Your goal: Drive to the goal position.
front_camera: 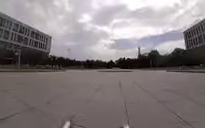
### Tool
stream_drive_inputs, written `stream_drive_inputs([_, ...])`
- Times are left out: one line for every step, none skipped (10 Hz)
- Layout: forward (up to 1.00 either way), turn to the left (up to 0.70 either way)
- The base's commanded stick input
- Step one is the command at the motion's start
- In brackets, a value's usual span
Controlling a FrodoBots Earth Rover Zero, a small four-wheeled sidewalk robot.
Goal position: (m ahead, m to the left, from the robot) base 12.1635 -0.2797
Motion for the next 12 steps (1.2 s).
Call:
stream_drive_inputs([0.7, -0.31])
stream_drive_inputs([0.7, -0.31])
stream_drive_inputs([0.7, -0.31])
stream_drive_inputs([0.7, -0.3])
stream_drive_inputs([0.7, -0.23])
stream_drive_inputs([0.7, -0.06])
stream_drive_inputs([0.7, 0.0])
stream_drive_inputs([0.7, 0.0])
stream_drive_inputs([0.7, 0.0])
stream_drive_inputs([0.7, 0.0])
stream_drive_inputs([0.7, 0.0])
stream_drive_inputs([0.7, 0.0])
